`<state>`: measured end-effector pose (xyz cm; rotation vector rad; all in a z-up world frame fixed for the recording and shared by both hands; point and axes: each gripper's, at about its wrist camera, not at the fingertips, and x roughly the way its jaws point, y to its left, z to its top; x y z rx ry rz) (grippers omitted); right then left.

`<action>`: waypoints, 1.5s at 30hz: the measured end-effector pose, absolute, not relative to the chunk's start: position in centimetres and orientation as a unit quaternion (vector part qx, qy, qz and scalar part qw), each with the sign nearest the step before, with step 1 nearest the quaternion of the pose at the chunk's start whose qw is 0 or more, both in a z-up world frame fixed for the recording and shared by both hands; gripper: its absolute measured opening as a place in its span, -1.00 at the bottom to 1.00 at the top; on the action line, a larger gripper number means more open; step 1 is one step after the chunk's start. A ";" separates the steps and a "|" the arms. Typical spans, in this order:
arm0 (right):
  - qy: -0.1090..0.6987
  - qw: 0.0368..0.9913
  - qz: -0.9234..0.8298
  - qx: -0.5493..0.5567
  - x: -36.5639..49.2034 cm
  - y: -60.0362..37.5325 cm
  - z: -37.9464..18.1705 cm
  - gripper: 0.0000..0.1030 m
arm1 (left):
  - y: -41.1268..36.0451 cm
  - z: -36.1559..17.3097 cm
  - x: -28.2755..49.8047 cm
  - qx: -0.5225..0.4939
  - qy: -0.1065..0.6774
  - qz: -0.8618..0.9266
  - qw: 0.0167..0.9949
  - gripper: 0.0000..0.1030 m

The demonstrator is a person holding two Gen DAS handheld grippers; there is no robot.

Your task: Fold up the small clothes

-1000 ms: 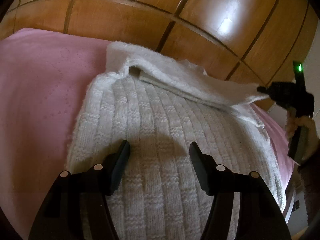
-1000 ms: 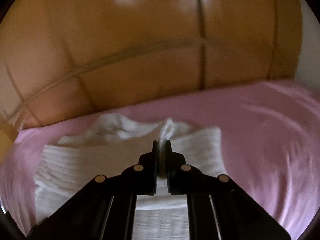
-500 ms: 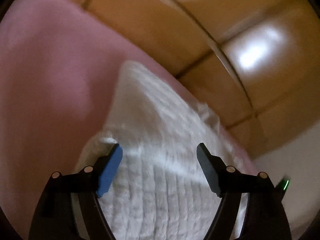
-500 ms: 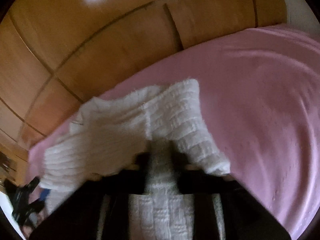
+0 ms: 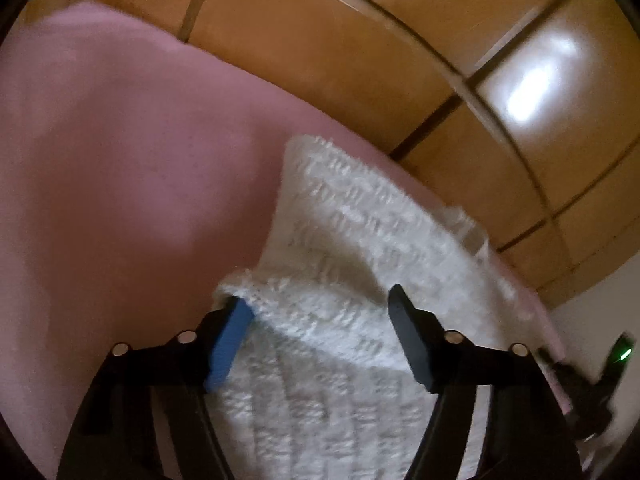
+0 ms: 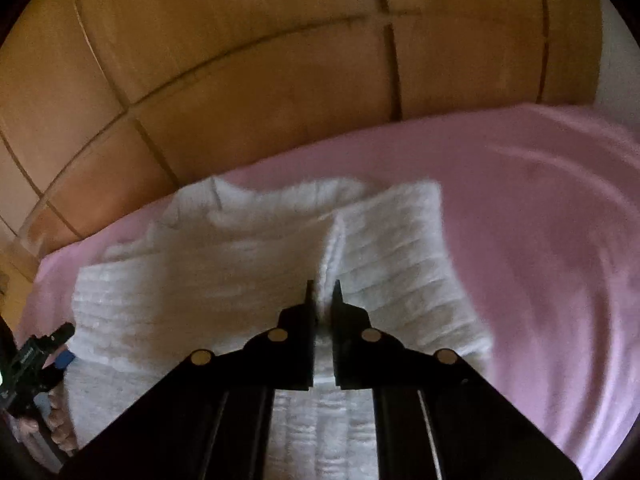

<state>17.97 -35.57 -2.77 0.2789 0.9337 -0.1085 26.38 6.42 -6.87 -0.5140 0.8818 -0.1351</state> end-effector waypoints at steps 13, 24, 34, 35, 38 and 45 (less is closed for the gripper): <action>0.426 0.892 -0.070 0.134 16.6 -35.5 -2.7 0.12 | 9.5 -3.0 24.4 -0.233 0.385 -0.049 0.891 0.50; 0.417 0.903 -0.023 0.101 17.3 -31.7 -2.3 0.46 | 8.1 -4.7 33.2 -0.207 0.441 0.016 0.873 0.50; 0.457 0.886 -0.027 0.074 19.5 -30.6 -6.0 0.77 | 6.1 -7.1 33.9 -0.110 0.449 0.103 0.881 0.50; 0.456 0.887 -0.028 0.070 19.5 -30.5 -6.0 0.78 | 6.1 -6.8 33.4 -0.112 0.447 0.108 0.881 0.50; 0.456 0.887 -0.029 0.065 19.6 -30.2 -6.0 0.80 | 5.6 -5.5 30.9 -0.088 0.427 0.111 0.893 0.50; 0.454 0.889 -0.034 0.058 19.9 -29.7 -6.0 0.85 | 2.5 -2.6 24.2 -0.065 0.367 0.061 0.926 0.50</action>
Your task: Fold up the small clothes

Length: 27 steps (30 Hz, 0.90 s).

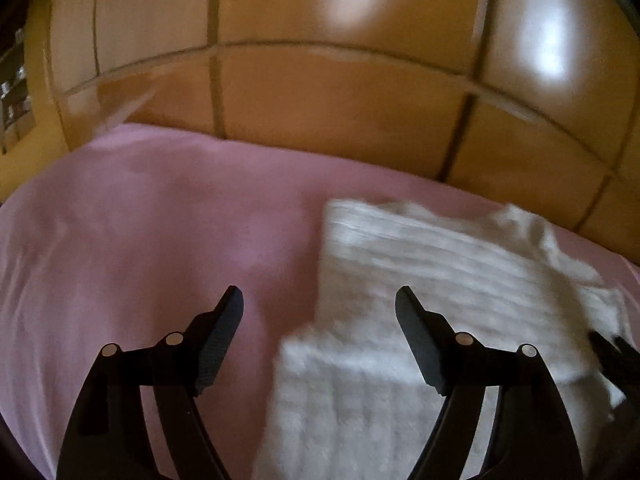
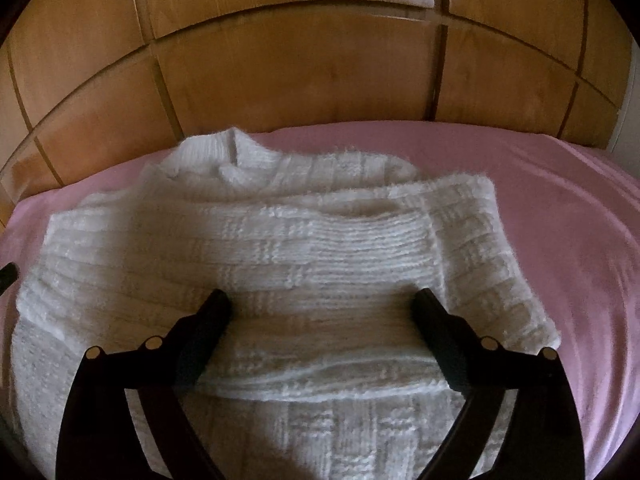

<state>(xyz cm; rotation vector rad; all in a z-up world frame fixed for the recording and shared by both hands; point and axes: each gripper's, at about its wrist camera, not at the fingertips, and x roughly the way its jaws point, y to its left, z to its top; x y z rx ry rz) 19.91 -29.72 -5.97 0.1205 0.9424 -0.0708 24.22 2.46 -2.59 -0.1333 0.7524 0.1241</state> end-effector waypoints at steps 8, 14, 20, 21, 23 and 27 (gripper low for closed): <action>0.438 0.895 -0.023 0.077 15.9 -29.7 -3.5 0.95 | -0.8 -0.6 20.0 -0.030 0.334 0.011 0.942 0.62; 0.432 0.898 -0.017 0.083 13.6 -29.8 -2.6 0.95 | -1.8 -0.1 19.1 -0.020 0.326 -0.002 0.945 0.62; 0.415 0.906 -0.013 0.087 13.7 -30.0 -1.3 0.95 | -2.0 -0.7 19.5 -0.009 0.330 0.001 0.944 0.62; 0.414 0.906 -0.015 0.086 13.9 -30.1 -1.3 0.95 | -1.9 -1.1 19.9 -0.009 0.337 0.000 0.942 0.62; 0.422 0.902 -0.025 0.083 15.0 -30.3 -1.6 0.95 | -1.6 -2.3 21.1 -0.011 0.359 0.006 0.933 0.62; 0.482 0.870 -0.055 0.089 17.1 -31.5 -4.9 0.95 | 0.0 -5.9 23.7 -0.019 0.422 0.037 0.906 0.62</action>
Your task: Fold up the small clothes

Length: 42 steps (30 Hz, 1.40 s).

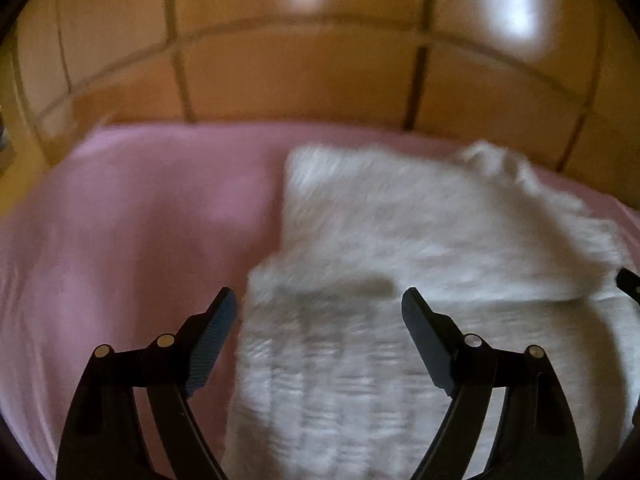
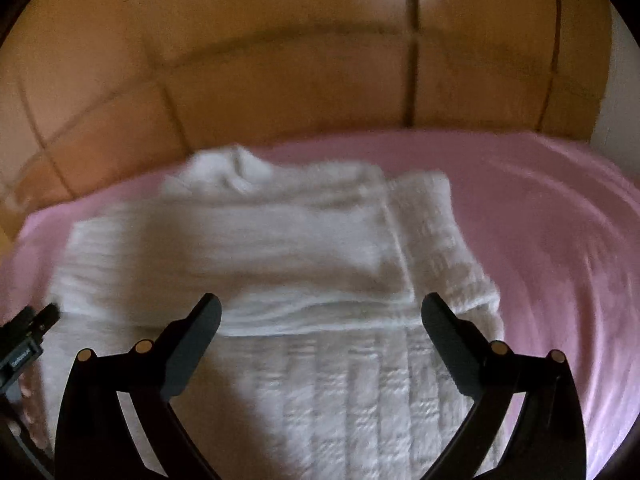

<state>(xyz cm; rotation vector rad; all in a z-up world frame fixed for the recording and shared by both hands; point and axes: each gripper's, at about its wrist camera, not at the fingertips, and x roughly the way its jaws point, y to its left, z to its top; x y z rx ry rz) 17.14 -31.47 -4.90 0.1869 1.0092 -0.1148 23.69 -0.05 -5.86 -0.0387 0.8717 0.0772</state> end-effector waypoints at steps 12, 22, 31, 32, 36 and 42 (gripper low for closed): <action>0.470 0.875 -0.052 0.102 9.9 -34.6 -4.0 0.95 | 4.0 -6.1 17.9 -0.065 0.436 -0.011 0.898 0.62; 0.502 0.845 0.007 0.187 -0.1 -38.0 -4.4 0.89 | 6.1 -6.9 8.4 -0.093 0.460 -0.104 0.877 0.42; 0.556 0.796 0.083 0.224 -8.1 -35.5 -5.3 -0.01 | 6.5 -7.5 1.3 -0.108 0.496 -0.176 0.843 -0.18; 0.561 0.793 0.081 0.225 -8.3 -35.5 -5.5 -0.11 | 6.4 -7.7 1.2 -0.109 0.500 -0.183 0.840 -0.25; 0.564 0.785 0.096 0.237 -7.5 -35.5 -5.1 -0.73 | 6.5 -7.7 1.2 -0.129 0.510 -0.206 0.825 -0.87; 0.500 0.814 0.119 0.271 -4.5 -35.9 -1.5 -0.74 | 7.9 -4.5 3.7 -0.217 0.458 -0.246 0.826 -0.88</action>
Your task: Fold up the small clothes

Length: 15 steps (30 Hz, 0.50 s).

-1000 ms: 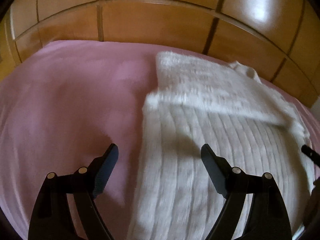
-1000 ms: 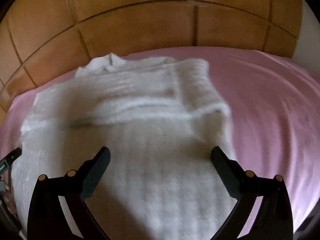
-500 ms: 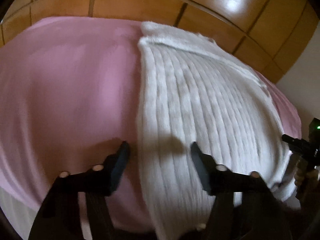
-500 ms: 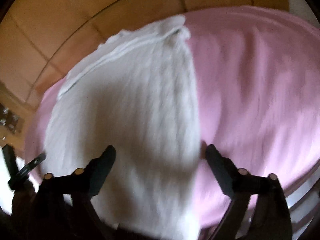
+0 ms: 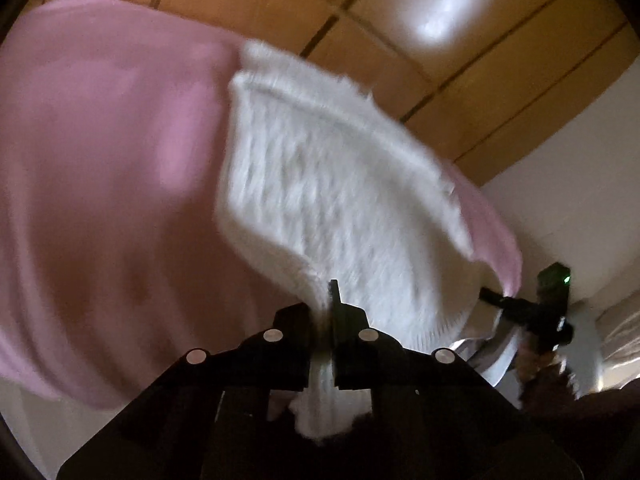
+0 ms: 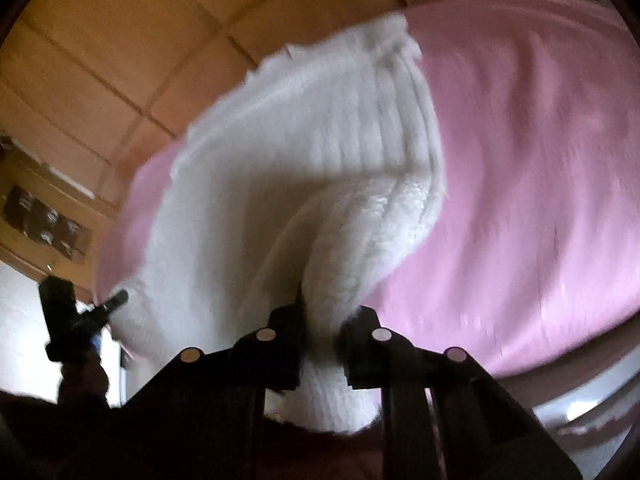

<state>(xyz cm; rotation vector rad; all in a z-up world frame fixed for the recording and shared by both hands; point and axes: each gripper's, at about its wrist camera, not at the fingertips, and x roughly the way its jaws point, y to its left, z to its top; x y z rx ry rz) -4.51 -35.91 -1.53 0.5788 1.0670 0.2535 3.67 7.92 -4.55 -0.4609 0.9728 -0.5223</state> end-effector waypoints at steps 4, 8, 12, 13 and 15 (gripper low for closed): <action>0.467 0.826 0.097 0.301 -0.4 -36.9 -0.9 -0.74 | 7.0 -2.8 8.0 -0.224 0.429 -0.256 0.837 -0.88; 0.460 0.821 0.066 0.332 4.3 -38.6 -1.8 -0.74 | 6.3 -2.0 13.3 -0.229 0.417 -0.235 0.848 -0.88; 0.448 0.815 0.049 0.364 7.3 -40.7 -2.1 -0.33 | 6.2 -2.1 18.4 -0.244 0.423 -0.188 0.852 -0.84; 0.442 0.811 0.047 0.381 7.5 -41.3 -2.2 0.16 | 6.4 -2.3 19.4 -0.252 0.426 -0.177 0.851 -0.58; 0.423 0.816 0.041 0.393 7.0 -42.3 -1.9 0.52 | 7.3 -2.6 20.1 -0.261 0.422 -0.155 0.854 0.13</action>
